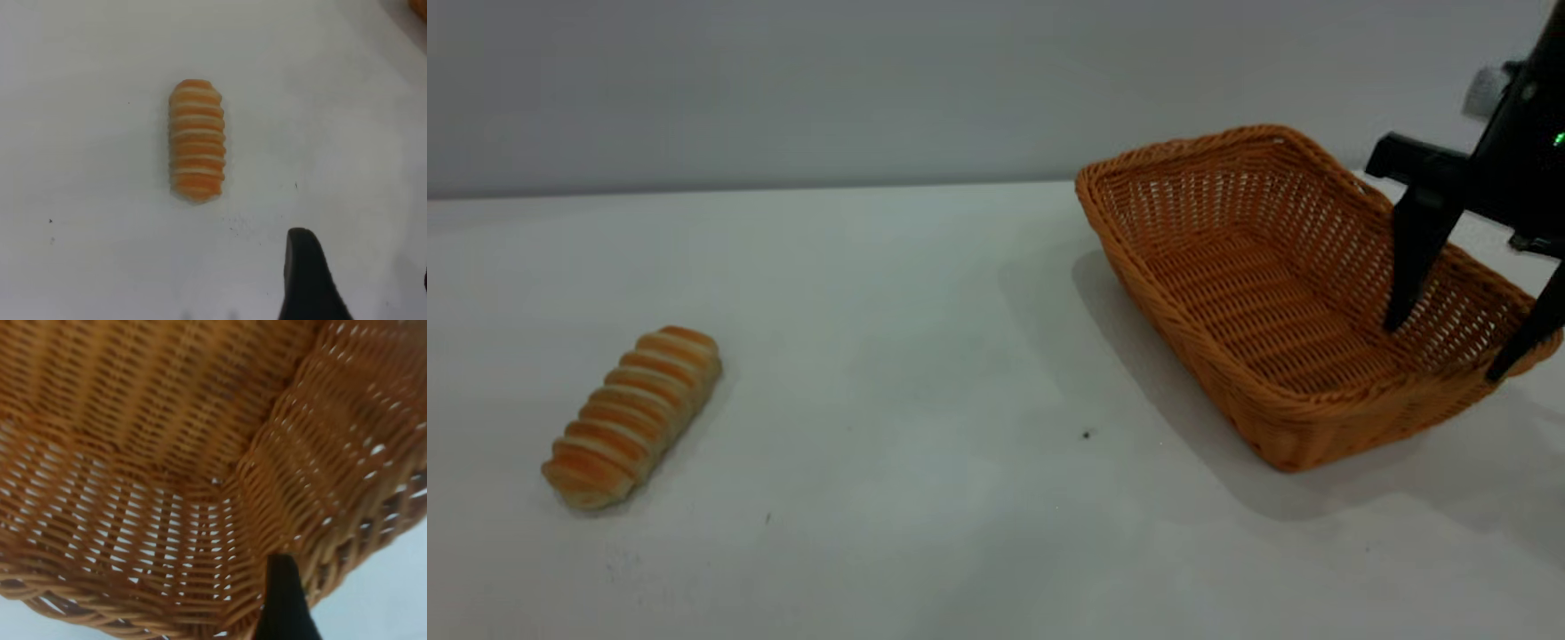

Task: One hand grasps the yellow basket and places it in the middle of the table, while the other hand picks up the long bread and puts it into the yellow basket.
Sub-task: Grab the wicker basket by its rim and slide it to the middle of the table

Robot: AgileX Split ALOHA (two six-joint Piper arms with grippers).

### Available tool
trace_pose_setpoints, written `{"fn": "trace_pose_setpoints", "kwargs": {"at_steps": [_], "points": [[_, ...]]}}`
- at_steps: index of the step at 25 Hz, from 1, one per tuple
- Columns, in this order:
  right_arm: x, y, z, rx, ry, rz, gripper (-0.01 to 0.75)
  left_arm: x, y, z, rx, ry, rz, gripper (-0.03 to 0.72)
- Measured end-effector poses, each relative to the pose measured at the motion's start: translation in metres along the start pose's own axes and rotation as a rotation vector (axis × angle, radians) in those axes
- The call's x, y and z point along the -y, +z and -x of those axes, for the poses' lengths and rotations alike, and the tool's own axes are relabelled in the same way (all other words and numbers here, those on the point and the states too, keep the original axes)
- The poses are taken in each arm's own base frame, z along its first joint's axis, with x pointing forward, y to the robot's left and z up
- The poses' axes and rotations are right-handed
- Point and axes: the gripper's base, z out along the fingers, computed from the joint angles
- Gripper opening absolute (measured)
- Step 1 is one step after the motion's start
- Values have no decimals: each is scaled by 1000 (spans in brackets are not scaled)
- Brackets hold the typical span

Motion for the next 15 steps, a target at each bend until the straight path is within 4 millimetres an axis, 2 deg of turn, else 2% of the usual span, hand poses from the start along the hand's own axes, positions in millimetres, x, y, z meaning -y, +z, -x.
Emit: {"fn": "trace_pose_setpoints", "kwargs": {"at_steps": [10,15], "points": [[0,5,4,28,-33,0,589,0,0,-1,-14,0,1,466],[2,22,7,9,-24,-28,589,0,0,-1,-14,0,1,466]]}}
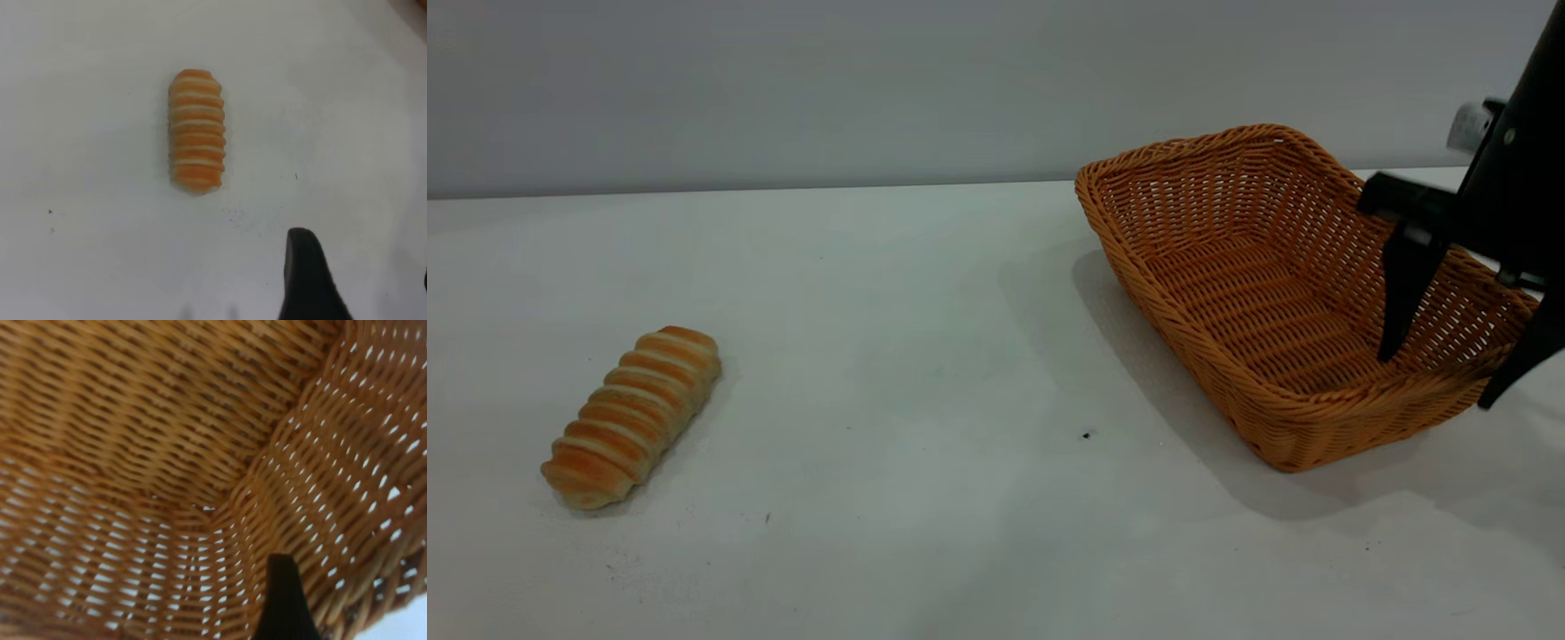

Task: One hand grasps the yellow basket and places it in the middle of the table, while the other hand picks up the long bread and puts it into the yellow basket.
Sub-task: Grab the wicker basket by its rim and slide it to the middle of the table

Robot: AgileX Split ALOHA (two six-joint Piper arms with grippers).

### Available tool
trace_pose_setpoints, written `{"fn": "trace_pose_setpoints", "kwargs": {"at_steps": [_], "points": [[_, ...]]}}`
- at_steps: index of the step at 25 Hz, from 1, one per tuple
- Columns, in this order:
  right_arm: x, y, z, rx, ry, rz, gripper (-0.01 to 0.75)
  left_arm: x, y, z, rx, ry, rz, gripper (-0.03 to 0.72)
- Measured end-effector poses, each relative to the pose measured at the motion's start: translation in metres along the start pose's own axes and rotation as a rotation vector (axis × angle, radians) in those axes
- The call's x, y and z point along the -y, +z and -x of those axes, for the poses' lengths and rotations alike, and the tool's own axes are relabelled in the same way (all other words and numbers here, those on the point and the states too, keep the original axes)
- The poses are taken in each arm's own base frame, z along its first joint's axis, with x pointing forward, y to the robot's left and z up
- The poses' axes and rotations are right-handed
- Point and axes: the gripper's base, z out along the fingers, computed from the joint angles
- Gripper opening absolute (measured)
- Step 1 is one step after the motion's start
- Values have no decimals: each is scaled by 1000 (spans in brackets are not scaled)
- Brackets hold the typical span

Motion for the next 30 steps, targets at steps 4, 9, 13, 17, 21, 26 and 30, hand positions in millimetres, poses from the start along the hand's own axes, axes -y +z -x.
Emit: {"fn": "trace_pose_setpoints", "kwargs": {"at_steps": [4,9,13,17,21,26,30], "points": [[2,14,2,-20,-9,-18,588,0,0,0,0,0,0,466],[1,18,3,-17,-15,-14,434,0,0,0,0,0,0,466],[-1,17,7,23,-6,16,184,0,0,0,0,0,0,466],[0,17,6,26,-54,-8,108,0,0,0,0,0,0,466],[0,18,6,28,-72,-11,108,0,0,0,0,0,0,466],[-8,12,8,17,-182,26,108,0,-1,0,3,0,0,466],[-24,-3,10,-23,-300,97,108,0,-1,0,4,0,0,466]]}}
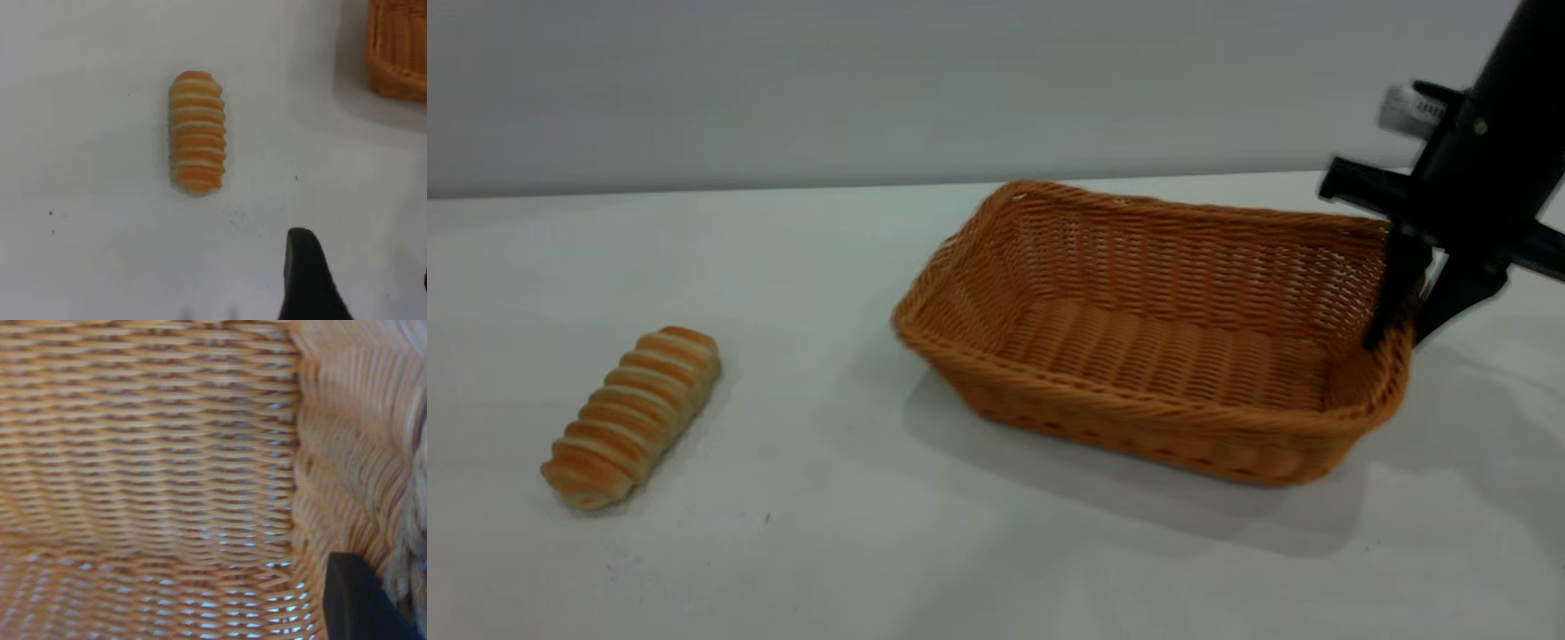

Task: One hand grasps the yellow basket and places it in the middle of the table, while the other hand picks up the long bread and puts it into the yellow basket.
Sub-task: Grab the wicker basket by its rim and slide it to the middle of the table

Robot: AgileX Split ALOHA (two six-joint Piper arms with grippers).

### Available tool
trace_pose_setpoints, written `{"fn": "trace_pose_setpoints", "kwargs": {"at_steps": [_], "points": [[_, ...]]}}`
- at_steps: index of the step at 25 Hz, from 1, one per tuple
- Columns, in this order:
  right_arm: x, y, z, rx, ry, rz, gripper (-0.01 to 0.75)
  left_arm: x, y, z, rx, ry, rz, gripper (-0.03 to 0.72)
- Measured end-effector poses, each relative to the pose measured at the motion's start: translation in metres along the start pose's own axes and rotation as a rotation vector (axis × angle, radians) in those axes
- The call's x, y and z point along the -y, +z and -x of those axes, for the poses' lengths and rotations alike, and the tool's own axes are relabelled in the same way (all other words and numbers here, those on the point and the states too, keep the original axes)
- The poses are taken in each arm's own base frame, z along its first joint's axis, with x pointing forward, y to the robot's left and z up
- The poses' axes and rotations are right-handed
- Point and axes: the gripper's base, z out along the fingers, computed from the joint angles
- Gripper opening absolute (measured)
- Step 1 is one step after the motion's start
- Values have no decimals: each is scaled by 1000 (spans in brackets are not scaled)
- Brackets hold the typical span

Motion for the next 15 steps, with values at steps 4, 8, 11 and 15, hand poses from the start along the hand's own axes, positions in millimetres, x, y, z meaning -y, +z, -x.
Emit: {"fn": "trace_pose_setpoints", "kwargs": {"at_steps": [4,8,11,15], "points": [[-12,-8,0,-41,-79,63,108,0,0,0,0,0,0,466],[-24,-6,-8,-61,-167,77,108,0,0,0,0,0,0,466],[-38,0,-19,-80,-237,75,108,0,0,0,0,0,0,466],[-57,7,-36,-88,-321,75,108,0,0,0,0,0,0,466]]}}
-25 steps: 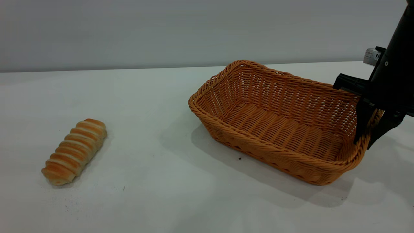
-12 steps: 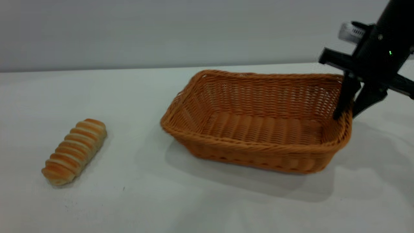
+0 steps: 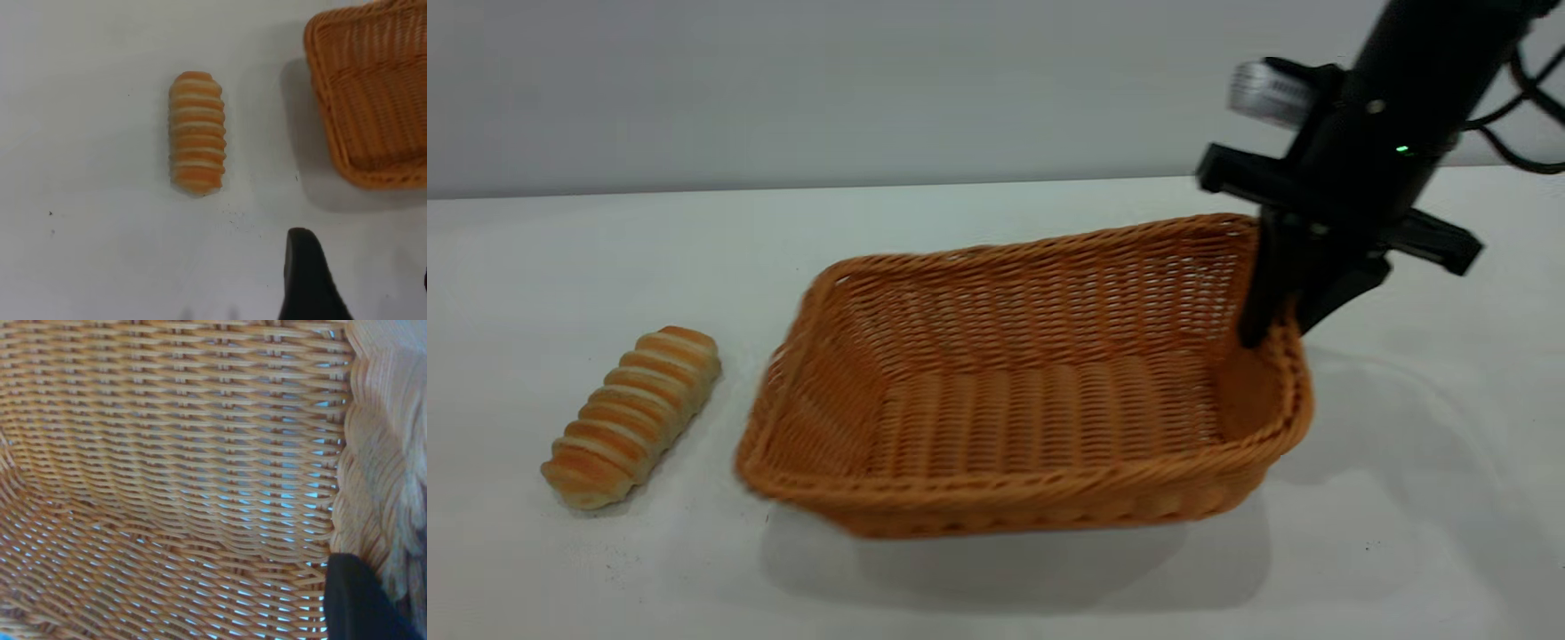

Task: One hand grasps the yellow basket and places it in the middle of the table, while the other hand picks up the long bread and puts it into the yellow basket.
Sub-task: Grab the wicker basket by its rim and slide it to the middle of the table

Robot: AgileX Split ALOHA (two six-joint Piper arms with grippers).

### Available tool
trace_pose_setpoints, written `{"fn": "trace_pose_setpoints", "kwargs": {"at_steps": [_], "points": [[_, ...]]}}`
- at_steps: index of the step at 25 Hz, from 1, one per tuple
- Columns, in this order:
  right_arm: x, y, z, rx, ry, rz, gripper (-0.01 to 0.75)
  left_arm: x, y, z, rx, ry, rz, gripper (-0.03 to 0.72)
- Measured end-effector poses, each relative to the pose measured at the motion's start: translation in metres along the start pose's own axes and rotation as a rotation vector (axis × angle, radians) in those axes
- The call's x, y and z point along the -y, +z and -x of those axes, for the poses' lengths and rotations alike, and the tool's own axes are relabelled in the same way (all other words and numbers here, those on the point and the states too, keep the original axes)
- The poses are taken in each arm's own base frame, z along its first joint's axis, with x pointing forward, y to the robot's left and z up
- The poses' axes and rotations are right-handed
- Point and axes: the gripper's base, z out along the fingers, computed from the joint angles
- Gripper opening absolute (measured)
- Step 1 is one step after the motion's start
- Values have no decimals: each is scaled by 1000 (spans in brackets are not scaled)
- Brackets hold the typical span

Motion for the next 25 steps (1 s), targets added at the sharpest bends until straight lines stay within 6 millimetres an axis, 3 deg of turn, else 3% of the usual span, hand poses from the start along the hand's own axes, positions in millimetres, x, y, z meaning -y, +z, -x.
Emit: {"fn": "trace_pose_setpoints", "kwargs": {"at_steps": [5,12,17,20,25], "points": [[-17,11,-3,41,-46,4,108,0,0,0,0,0,0,466],[-9,44,2,17,12,9,108,0,0,0,-1,0,0,466],[-9,46,4,34,-6,25,124,0,0,0,-1,0,0,466],[-10,46,6,58,-28,33,215,0,0,0,-1,0,0,466],[-10,47,8,70,-63,32,529,0,1,0,-4,0,0,466]]}}
